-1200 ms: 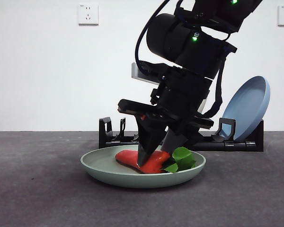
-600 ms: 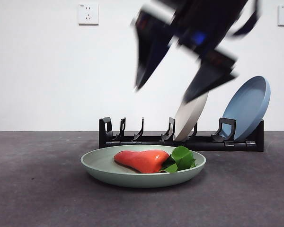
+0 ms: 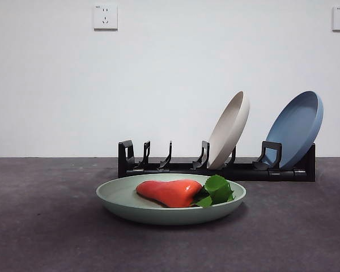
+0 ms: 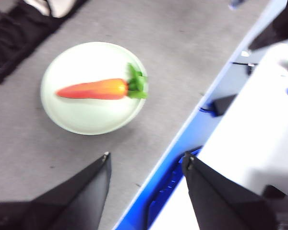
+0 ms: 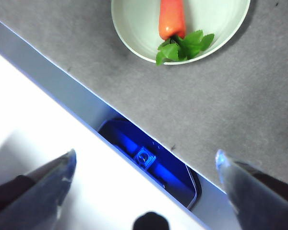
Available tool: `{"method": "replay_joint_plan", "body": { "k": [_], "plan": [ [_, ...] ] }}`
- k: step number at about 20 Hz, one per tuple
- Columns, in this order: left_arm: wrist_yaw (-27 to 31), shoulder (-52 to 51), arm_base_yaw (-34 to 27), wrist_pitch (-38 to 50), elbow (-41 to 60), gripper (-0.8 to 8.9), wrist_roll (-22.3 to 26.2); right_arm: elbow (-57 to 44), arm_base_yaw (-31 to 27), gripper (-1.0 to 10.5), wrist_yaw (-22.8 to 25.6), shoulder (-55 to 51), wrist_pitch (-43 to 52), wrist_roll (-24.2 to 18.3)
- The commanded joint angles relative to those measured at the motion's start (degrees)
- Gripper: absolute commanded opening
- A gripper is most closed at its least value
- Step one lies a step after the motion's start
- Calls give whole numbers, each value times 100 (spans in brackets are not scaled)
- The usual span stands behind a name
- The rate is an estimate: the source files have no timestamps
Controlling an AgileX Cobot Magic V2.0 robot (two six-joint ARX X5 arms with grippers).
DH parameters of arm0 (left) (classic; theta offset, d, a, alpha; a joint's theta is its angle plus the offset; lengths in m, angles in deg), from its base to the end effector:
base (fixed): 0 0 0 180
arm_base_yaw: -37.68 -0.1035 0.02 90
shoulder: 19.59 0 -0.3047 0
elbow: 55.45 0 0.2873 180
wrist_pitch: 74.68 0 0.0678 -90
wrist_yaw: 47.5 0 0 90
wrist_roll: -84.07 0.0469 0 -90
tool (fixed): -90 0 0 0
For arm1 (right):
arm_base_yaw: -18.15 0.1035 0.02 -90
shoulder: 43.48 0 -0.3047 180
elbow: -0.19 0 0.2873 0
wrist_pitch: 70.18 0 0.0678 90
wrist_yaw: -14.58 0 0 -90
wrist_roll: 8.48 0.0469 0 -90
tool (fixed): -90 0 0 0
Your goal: Take the green plate from the plate rack,put the plate on the table,take the carrot from the table,put the carrot in the plate
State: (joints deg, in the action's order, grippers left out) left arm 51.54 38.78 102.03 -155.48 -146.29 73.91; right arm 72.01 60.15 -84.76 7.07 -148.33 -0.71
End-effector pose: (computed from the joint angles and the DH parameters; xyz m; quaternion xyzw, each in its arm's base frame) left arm 0.0839 -0.1577 0.4319 0.1721 0.3644 -0.3927 0.8266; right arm 0.1112 0.1103 0.3475 -0.0799 0.4818 0.3491 0.7998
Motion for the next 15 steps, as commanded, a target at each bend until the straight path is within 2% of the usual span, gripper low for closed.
{"method": "replay_joint_plan", "body": {
  "k": [1,2,3,4,5,15],
  "plan": [
    [-68,-7,15,-7,31,229,-13,-35,13,229,-127,-173,24,37],
    [-72,-7,15,-37,31,150,-13,-35,13,83,-125,-247,24,35],
    [-85,-7,15,-59,31,78,-13,-35,13,-16,-118,-289,24,33],
    [-101,-7,15,-81,31,7,-13,-35,13,-9,-118,-323,24,31],
    [-142,-4,15,-101,31,-13,-13,-35,13,-8,-122,-352,24,31],
    [-168,-4,15,-138,31,-3,-17,-35,13,1,-105,-385,24,33]
  ]
}}
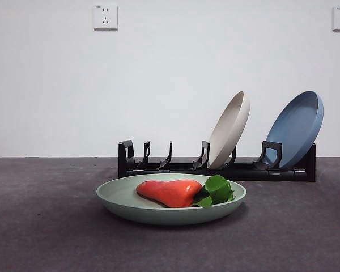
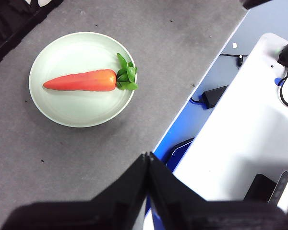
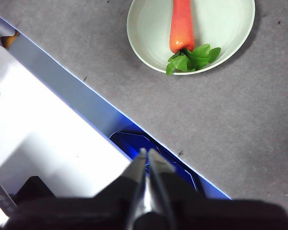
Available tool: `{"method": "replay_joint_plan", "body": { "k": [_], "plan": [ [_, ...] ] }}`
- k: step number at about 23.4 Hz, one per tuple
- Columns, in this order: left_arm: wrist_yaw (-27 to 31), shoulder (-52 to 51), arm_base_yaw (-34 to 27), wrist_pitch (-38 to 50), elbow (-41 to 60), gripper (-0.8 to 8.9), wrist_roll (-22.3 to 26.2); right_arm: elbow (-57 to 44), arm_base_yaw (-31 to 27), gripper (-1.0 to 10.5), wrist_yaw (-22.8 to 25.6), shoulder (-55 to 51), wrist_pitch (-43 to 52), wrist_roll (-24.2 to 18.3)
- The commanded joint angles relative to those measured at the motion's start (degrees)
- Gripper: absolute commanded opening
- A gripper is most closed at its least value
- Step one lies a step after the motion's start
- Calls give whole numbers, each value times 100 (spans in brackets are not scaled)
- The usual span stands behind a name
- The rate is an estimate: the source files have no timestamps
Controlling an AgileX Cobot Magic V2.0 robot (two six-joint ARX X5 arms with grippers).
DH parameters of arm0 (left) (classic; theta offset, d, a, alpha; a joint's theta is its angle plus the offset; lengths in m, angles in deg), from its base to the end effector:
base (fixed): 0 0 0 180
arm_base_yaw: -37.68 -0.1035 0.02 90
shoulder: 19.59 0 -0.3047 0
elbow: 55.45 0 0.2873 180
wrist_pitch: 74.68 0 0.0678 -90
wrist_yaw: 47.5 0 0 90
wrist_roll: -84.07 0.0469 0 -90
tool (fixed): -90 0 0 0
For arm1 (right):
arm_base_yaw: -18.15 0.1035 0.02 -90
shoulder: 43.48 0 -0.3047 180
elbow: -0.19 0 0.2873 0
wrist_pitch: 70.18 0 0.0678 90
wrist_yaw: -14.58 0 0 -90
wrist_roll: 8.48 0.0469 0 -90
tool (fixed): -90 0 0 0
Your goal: Take the green plate from the plate rack,put the plate on the table,take the carrot from the table,put the carrot in the plate
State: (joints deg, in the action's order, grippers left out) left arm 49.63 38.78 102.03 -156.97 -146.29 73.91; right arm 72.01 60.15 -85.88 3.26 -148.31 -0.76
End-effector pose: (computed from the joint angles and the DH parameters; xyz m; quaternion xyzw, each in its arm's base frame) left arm 0.0816 -0.1565 0.4298 0.1746 0.3790 -0.4023 0.8149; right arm 0.0983 0.0999 0.3561 -0.0671 0.4554 0.3656 0.8090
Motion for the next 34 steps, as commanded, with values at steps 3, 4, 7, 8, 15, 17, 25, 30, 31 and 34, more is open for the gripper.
{"method": "replay_joint_plan", "body": {
  "k": [3,4,7,8,15,17,25,30,31,34],
  "plan": [
    [22,-4,15,13,31,-3,-17,-35,13,1,9,-4,22,37],
    [22,-4,15,13,31,-3,-17,-35,13,1,9,-7,24,37],
    [20,-4,15,13,31,-3,-17,-35,13,1,9,-4,22,37],
    [20,-4,15,13,31,-3,-17,-35,13,1,9,-4,22,37],
    [22,-4,15,9,31,-3,-15,-35,13,1,9,-4,22,37],
    [256,-11,-50,125,31,-3,17,-35,13,1,9,-4,22,37],
    [-37,-551,-1659,3003,192,-3,2146,-35,13,1,9,-4,22,37],
    [-1818,-1161,-3545,5045,992,-3,2221,-35,13,1,11,-4,22,37],
    [-2048,-1307,-3856,5353,1217,-3,2216,-35,13,1,9,-4,22,37],
    [-2361,-1856,-4662,6153,2072,-3,2175,-35,13,1,9,-4,22,37]
  ]
}}
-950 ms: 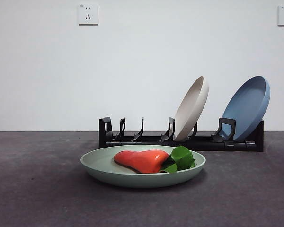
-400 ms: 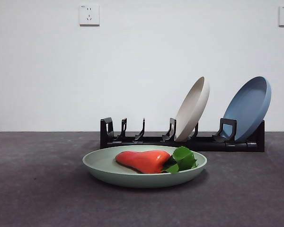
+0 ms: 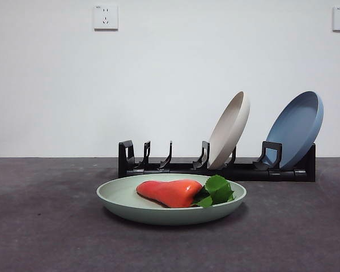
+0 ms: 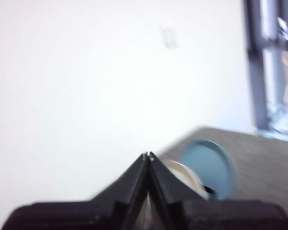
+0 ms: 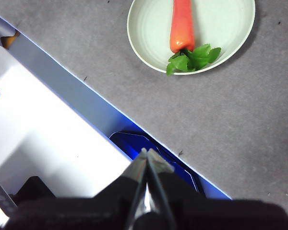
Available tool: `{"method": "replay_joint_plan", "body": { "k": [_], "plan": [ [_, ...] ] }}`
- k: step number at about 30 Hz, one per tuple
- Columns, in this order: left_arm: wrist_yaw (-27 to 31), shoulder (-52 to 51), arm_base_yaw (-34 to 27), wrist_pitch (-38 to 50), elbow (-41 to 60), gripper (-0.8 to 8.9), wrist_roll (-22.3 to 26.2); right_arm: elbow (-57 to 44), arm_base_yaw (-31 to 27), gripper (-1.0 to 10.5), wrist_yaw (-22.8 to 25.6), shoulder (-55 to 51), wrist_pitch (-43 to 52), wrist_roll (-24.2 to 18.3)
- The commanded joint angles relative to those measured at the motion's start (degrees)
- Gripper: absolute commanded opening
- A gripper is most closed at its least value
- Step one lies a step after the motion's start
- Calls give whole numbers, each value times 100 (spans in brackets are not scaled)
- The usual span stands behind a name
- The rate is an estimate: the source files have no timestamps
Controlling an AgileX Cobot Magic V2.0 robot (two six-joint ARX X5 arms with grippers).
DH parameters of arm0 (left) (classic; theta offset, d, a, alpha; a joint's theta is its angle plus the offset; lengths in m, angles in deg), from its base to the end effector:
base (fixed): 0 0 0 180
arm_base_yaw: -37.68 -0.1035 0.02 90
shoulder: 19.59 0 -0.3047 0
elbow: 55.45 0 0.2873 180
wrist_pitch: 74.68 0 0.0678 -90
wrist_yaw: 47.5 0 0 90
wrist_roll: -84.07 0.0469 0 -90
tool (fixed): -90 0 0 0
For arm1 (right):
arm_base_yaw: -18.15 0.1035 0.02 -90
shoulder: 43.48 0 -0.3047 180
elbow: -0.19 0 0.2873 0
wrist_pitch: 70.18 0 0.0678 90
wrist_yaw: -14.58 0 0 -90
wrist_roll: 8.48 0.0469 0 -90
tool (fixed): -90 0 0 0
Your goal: Take the green plate from the plate rack,put the plate on the table,take the carrot from the table,put the carrot in the plate
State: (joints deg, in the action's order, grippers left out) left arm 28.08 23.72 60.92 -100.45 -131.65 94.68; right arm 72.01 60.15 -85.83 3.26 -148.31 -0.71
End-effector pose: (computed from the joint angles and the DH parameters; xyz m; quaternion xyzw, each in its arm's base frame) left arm 0.1350 -0.0707 0.4826 0.0826 -0.0914 -0.3150 0.9410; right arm 0.0983 0.0999 0.3561 -0.0669 0.4555 0.3651 0.8092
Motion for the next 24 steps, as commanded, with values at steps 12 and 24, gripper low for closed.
{"method": "replay_joint_plan", "body": {
  "k": [12,24],
  "plan": [
    [133,-2868,-2293,1617,4284,-3,-267,-35,13,1,4,-31,22,33],
    [238,-4203,-2717,1493,6124,-3,-769,-35,13,1,7,-31,22,33]
  ]
}}
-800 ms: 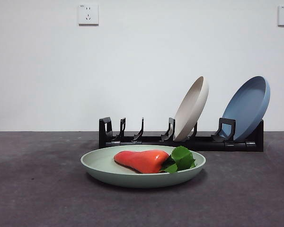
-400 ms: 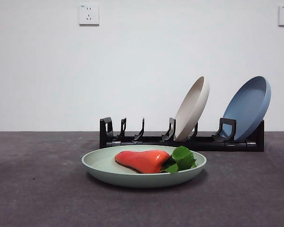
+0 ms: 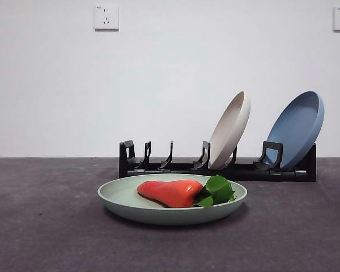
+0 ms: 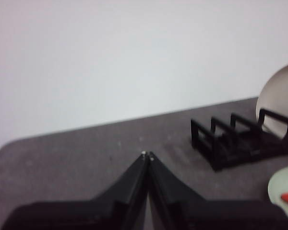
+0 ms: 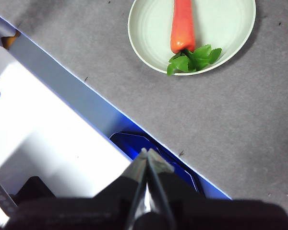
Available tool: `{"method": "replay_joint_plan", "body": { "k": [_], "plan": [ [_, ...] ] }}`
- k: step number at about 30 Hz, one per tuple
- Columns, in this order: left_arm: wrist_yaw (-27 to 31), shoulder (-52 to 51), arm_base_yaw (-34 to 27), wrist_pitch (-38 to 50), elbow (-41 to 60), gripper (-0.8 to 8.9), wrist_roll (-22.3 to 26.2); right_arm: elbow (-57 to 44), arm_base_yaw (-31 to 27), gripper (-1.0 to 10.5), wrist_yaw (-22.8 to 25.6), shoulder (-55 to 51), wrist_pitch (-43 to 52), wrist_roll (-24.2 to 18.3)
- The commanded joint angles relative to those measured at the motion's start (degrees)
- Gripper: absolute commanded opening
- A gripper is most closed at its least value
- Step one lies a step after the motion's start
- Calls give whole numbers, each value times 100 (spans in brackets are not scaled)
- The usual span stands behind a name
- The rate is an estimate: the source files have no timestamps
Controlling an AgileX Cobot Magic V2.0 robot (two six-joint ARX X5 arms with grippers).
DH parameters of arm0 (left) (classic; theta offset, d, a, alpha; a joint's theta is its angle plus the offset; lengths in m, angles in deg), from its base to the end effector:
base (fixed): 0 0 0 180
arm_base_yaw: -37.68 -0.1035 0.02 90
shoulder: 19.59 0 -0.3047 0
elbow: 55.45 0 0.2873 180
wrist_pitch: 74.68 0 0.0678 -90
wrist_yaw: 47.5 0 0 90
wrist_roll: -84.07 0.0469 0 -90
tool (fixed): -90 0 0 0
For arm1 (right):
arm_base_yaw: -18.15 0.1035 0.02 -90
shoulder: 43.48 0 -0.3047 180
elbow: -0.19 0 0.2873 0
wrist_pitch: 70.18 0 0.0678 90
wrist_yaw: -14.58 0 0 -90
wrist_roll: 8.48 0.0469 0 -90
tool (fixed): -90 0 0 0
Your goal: Take the green plate from the plate rack,put the plate on the table,take the carrot from the table,put the carrot in the plate
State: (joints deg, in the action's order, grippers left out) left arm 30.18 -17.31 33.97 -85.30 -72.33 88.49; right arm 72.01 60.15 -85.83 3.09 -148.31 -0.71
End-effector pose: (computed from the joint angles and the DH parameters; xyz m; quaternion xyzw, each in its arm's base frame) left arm 0.1073 -0.0031 0.1959 0.0433 -0.0373 -0.0736 0.9956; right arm 0.0977 0.0994 0.3565 -0.0665 0.4543 0.3655 0.8097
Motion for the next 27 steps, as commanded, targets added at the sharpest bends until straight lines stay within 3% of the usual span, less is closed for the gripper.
{"method": "replay_joint_plan", "body": {
  "k": [1,12,27],
  "plan": [
    [26,-140,-20,-26,271,-3,-155,-35,13,1,7,-13,22,33],
    [468,-216,-20,-1176,463,-3,-192,-35,13,1,7,-13,22,33],
    [468,-216,-20,-1134,463,-3,-186,-35,13,1,7,-13,22,33]
  ]
}}
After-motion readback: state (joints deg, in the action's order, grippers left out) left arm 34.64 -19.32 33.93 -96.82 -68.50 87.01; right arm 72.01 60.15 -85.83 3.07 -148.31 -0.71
